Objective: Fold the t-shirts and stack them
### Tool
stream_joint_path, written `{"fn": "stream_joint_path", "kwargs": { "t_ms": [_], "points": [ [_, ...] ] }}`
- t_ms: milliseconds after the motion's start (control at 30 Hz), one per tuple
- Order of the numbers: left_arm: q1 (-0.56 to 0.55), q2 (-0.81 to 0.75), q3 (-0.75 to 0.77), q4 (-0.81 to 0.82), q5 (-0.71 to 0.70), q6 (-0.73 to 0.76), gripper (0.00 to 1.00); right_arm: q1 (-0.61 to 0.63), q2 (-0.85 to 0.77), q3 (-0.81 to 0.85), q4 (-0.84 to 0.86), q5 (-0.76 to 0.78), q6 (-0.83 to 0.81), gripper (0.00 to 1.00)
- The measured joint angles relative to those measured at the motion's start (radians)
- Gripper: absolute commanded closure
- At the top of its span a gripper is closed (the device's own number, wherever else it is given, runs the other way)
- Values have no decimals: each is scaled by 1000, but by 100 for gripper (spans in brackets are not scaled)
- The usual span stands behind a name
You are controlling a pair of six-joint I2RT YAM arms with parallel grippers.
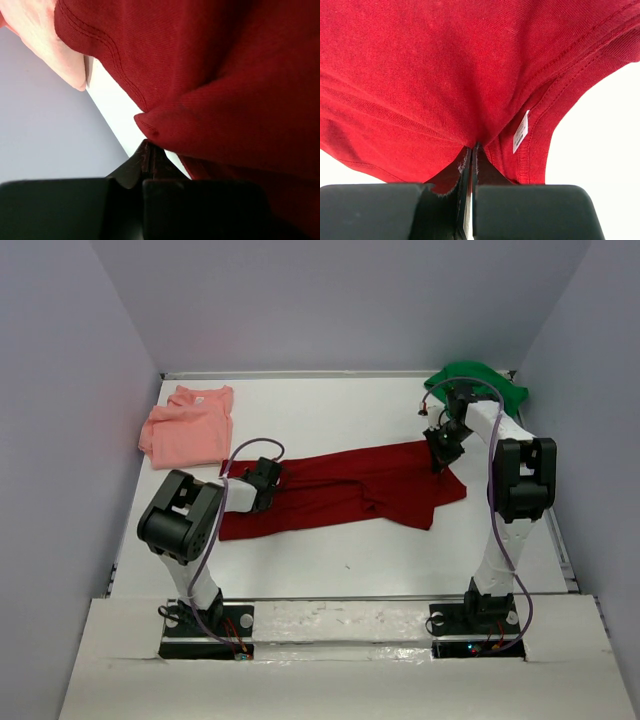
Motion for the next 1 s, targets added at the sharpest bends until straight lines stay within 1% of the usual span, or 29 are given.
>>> {"fn": "stream_joint_path", "kwargs": {
  "t_ms": [67, 133, 167, 200, 233, 267, 300, 333, 367, 400, 467, 500, 533, 633, 733, 867, 1000],
  "points": [
    [0, 6, 10, -2, -3, -11, 98, 0, 0, 4, -6, -3, 0, 100],
    [-1, 17, 23, -1, -10, -19, 90, 0, 0, 8, -11, -6, 0, 100],
    [-3, 22, 27, -1, -14, -24, 85, 0, 0, 8, -12, -7, 0, 100],
    [-5, 26, 31, -2, -17, -27, 78, 0, 0, 9, -14, -8, 0, 100],
    [-6, 29, 34, -2, -21, -30, 74, 0, 0, 9, -16, -8, 0, 100],
    [-6, 30, 37, -4, -24, -34, 69, 0, 0, 9, -16, -11, 0, 94],
    [-7, 31, 40, -10, -29, -36, 62, 0, 0, 9, -17, -12, 0, 84],
    [-8, 31, 43, -12, -32, -39, 59, 0, 0, 9, -17, -13, -1, 75],
    [-11, 31, 45, -14, -34, -40, 55, 0, 0, 9, -18, -14, -2, 52],
    [-12, 31, 52, -18, -41, -41, 53, 0, 0, 10, -18, -14, -4, 45],
    [-13, 31, 63, -27, -51, -43, 51, 0, 0, 10, -24, -13, -3, 37],
    [-13, 31, 69, -31, -56, -44, 49, 0, 0, 11, -25, -15, -7, 31],
    [-13, 31, 75, -38, -60, -46, 45, 0, 0, 11, -25, -15, -5, 27],
    [-13, 32, 91, -49, -74, -54, 43, 0, 0, 15, -31, -16, -10, 25],
    [-13, 37, 106, -64, -92, -63, 38, 0, -1, 17, -36, -19, -12, 23],
    [-13, 33, 119, -85, -121, -67, 35, 0, -10, 17, -45, -19, -16, 23],
    [-14, -9, 139, -119, -160, -64, 33, 0, -29, 17, -47, -19, -23, 22]
  ]
}}
